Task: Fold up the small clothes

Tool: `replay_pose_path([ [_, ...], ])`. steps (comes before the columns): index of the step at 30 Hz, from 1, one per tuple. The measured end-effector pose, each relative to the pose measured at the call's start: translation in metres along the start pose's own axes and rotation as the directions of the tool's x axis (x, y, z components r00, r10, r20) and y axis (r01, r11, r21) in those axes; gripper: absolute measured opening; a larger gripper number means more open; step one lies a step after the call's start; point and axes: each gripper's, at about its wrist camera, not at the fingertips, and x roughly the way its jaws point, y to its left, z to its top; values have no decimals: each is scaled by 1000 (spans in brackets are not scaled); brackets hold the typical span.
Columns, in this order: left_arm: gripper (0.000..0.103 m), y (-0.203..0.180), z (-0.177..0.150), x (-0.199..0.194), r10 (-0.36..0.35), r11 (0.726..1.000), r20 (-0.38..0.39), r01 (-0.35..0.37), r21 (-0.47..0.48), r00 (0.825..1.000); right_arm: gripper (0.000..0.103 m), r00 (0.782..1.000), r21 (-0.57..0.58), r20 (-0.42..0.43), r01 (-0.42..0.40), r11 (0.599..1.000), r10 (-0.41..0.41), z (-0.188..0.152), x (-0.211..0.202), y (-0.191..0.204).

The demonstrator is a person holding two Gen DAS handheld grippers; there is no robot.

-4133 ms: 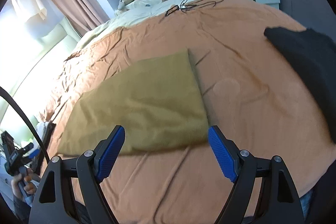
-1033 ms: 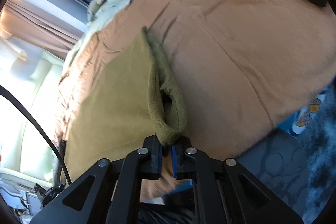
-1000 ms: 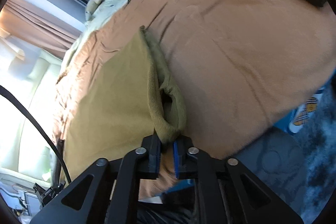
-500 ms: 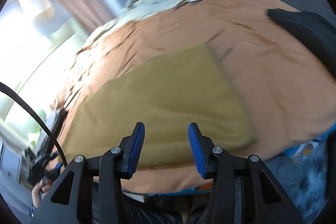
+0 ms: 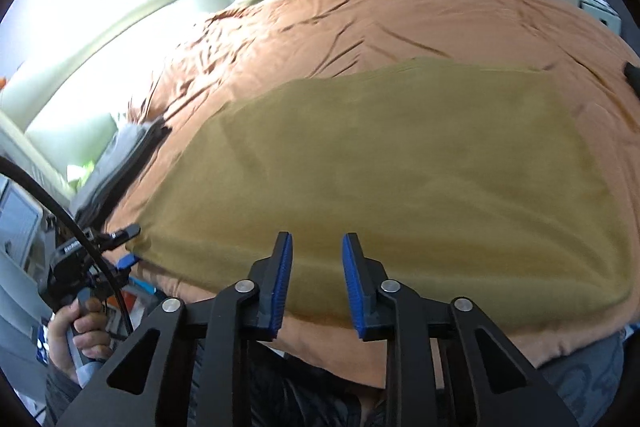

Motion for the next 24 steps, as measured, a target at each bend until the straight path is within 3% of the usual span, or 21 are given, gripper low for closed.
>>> replay_pose_path([
  [5, 46, 1, 1, 1, -6, 1000, -2, 6, -5, 1000, 21, 999, -63, -49, 12, 998, -16, -1, 29, 15],
  [11, 46, 1, 3, 2, -10, 1000, 1, 10, -22, 1000, 21, 980, -128, -181, 55, 990, -78, -9, 71, 26],
  [14, 46, 0, 3, 4, -7, 1000, 3, 8, -25, 1000, 19, 978, -118, -197, 43, 992, -66, 1, 63, 25],
  [18, 46, 0, 0, 7, -16, 998, -2, 16, -55, 1000, 19, 985, -114, -157, 58, 992, -76, 18, 53, 22],
  [24, 43, 2, -2, 5, -15, 995, 14, 16, -101, 1000, 19, 975, -84, -200, 85, 993, -101, 33, 77, 18],
])
